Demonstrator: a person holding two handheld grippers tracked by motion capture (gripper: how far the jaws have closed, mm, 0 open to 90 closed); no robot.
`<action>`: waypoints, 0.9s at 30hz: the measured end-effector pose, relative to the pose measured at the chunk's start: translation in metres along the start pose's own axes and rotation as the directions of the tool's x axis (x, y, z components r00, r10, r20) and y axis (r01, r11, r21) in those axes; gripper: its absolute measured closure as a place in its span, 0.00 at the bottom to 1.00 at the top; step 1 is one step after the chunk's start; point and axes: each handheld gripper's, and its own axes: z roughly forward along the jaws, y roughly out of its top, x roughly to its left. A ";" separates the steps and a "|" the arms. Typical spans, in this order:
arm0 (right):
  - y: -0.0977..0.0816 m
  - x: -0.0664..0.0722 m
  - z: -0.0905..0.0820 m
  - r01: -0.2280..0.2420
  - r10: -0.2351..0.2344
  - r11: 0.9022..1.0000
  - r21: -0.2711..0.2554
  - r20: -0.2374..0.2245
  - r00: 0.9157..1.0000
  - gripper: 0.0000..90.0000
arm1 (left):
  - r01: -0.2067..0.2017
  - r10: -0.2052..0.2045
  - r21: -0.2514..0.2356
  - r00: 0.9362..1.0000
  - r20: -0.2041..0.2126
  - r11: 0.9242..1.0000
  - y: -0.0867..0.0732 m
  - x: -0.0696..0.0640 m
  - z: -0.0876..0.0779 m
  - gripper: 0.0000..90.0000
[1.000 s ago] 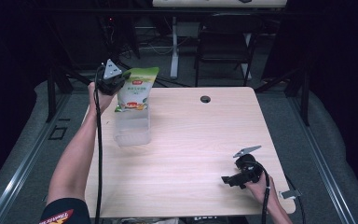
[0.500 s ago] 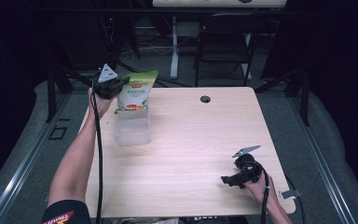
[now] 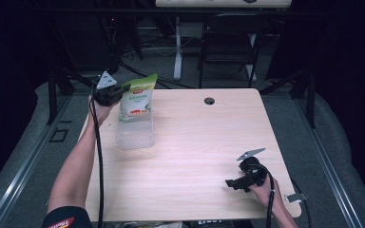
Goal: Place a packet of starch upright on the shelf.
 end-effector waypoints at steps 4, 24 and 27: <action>0.000 0.000 0.000 0.007 -0.007 1.000 0.002 0.005 1.000 0.12 | -0.042 0.043 0.037 0.999 -0.024 0.998 0.002 -0.003 -0.002 0.95; 0.000 0.002 -0.001 -0.012 0.012 1.000 -0.020 0.005 1.000 0.12 | 0.074 -0.046 0.199 0.989 -0.140 0.977 0.006 -0.028 -0.048 0.14; 0.000 0.002 -0.001 -0.003 0.004 1.000 -0.016 0.012 1.000 0.12 | 0.089 -0.060 0.223 0.989 -0.136 0.971 0.004 -0.036 -0.053 0.13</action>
